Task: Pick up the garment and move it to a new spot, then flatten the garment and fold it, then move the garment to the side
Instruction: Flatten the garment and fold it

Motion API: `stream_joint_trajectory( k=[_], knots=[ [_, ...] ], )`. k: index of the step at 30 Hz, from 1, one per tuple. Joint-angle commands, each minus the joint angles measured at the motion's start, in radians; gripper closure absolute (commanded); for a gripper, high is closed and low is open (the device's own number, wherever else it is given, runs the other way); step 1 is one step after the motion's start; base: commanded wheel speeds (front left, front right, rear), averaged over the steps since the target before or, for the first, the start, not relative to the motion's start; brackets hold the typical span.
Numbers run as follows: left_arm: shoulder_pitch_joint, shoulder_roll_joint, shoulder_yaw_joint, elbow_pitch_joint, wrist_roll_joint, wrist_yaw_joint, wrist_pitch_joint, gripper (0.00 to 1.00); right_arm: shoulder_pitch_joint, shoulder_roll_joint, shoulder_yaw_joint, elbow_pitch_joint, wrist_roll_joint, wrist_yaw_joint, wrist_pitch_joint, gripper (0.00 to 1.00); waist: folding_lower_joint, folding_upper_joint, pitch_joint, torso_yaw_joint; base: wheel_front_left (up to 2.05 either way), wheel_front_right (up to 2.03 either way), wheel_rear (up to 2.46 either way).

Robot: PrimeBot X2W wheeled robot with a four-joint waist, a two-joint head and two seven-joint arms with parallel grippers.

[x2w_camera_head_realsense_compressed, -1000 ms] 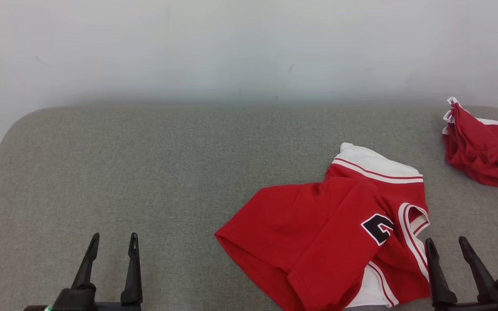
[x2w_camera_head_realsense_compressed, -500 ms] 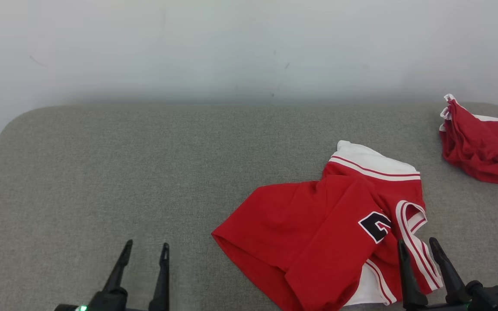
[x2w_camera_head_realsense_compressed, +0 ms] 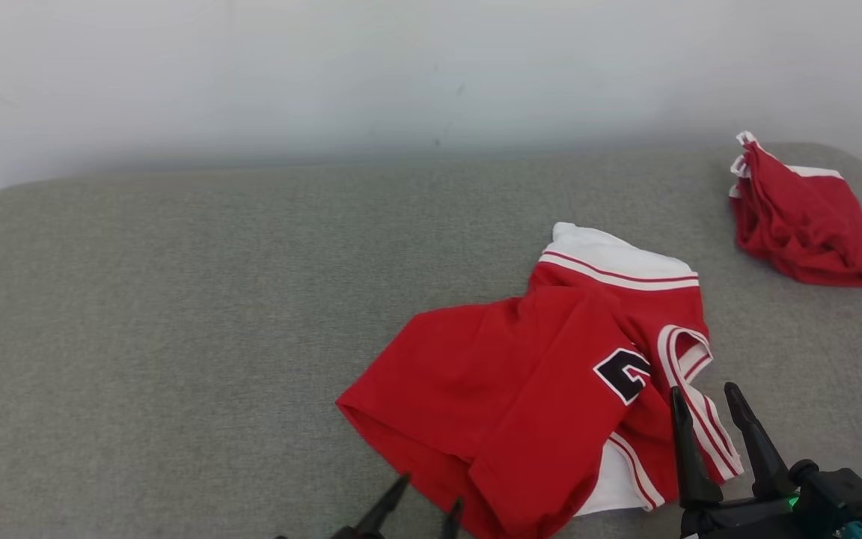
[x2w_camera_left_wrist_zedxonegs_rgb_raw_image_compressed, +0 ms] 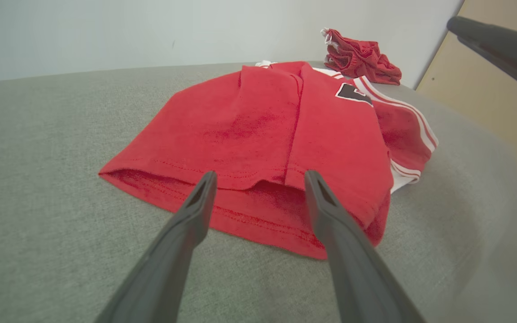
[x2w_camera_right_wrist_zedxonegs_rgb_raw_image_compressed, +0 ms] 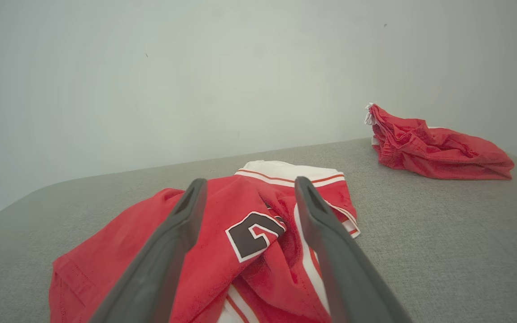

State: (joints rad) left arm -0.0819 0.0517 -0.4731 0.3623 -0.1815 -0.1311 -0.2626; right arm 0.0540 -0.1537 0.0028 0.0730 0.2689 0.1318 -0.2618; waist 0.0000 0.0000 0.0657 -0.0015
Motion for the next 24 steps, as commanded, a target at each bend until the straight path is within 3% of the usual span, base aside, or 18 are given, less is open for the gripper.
stream_joint_trajectory(
  k=[1, 10, 20, 21, 22, 23, 24],
  knots=[
    [-0.020, 0.001, -0.034, 0.024, -0.026, 0.002, -0.003, 0.00, -0.010, 0.004, -0.001, 0.002, 0.005, -0.003, -0.004, 0.00, 0.0000, 0.0000, 0.021, -0.028, 0.00, 0.00, 0.00],
    [-0.087, 0.013, -0.211, 0.122, -0.115, 0.001, -0.003, 0.00, -0.020, 0.007, -0.005, 0.000, 0.001, -0.003, -0.004, 0.00, 0.0000, 0.0000, 0.038, -0.081, 0.00, 0.00, 0.00],
    [-0.163, 0.005, -0.234, 0.190, -0.185, 0.001, -0.003, 0.00, -0.028, 0.003, 0.005, 0.004, -0.005, -0.003, -0.002, 0.00, 0.0000, 0.0000, 0.045, -0.119, 0.00, 0.00, 0.00],
    [-0.175, 0.004, -0.228, 0.185, -0.188, 0.001, -0.003, 0.50, -0.029, 0.002, 0.004, 0.003, -0.005, -0.003, -0.002, 0.00, 0.0000, 0.0000, 0.046, -0.121, 0.00, 0.00, 0.00],
    [-0.184, 0.003, -0.220, 0.178, -0.190, 0.001, -0.003, 0.64, -0.029, 0.000, 0.003, 0.001, -0.005, -0.003, -0.002, 0.00, 0.0000, 0.0000, 0.047, -0.121, 0.00, 0.00, 0.00],
    [-0.187, 0.002, -0.212, 0.170, -0.196, 0.001, -0.003, 1.00, -0.027, 0.000, 0.000, 0.000, -0.006, -0.003, -0.002, 0.00, 0.0000, 0.0000, 0.046, -0.120, 0.00, 0.00, 0.00],
    [-0.187, 0.002, -0.212, 0.170, -0.196, 0.001, -0.003, 1.00, -0.027, 0.000, 0.000, 0.000, -0.006, -0.003, -0.002, 0.00, 0.0000, 0.0000, 0.046, -0.120, 0.00, 0.00, 0.00]
  ],
)
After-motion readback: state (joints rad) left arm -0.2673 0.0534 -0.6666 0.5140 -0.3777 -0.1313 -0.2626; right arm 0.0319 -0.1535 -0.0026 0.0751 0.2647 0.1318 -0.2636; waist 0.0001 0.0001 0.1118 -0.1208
